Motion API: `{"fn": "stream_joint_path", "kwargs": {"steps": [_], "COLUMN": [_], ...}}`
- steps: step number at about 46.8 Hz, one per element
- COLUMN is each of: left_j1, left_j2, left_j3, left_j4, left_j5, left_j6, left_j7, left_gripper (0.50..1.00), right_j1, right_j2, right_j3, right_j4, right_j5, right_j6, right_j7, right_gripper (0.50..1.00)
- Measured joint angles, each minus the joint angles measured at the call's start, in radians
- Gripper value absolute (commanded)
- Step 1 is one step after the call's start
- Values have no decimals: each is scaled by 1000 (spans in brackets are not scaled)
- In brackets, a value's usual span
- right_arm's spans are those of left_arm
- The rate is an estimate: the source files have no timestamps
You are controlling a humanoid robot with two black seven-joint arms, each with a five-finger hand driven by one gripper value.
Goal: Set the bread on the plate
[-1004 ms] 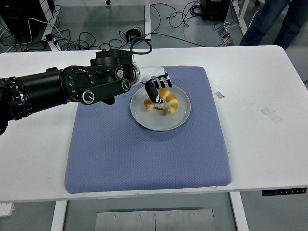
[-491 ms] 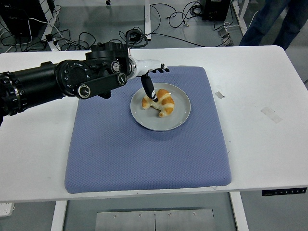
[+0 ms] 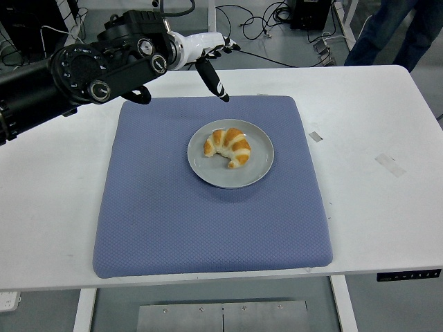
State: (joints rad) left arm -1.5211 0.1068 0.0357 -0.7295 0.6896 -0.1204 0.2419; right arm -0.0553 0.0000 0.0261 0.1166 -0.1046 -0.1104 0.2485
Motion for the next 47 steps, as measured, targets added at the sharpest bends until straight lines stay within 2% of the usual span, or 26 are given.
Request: {"fn": "stream_joint_path", "kwargs": {"steps": [7, 13, 20, 26, 39, 47], "left_j1": [53, 106, 146, 176, 179, 207], "left_j2": [42, 79, 86, 91, 33, 31], "left_j3": [-56, -127, -162, -193, -204, -205], "left_j4": [0, -1, 9, 68, 266, 278], "left_j5": [-2, -4, -8, -99, -343, -433], "left_j6": [0, -1, 0, 5, 18, 16], "left_j7": [-21, -122, -165, -239, -270, -310], "left_gripper": [981, 981, 980, 980, 980, 980], "right_j1": [0, 0, 0, 0, 0, 0], "right_j2": [0, 0, 0, 0, 0, 0], "right_j3": [0, 0, 0, 0, 0, 0], "right_j4": [0, 0, 0, 0, 0, 0], "right_j5": [0, 0, 0, 0, 0, 0], "right_j6": [0, 0, 0, 0, 0, 0], "right_j7": [0, 0, 0, 0, 0, 0], "right_gripper": [1000, 1000, 1000, 1000, 1000, 1000]}}
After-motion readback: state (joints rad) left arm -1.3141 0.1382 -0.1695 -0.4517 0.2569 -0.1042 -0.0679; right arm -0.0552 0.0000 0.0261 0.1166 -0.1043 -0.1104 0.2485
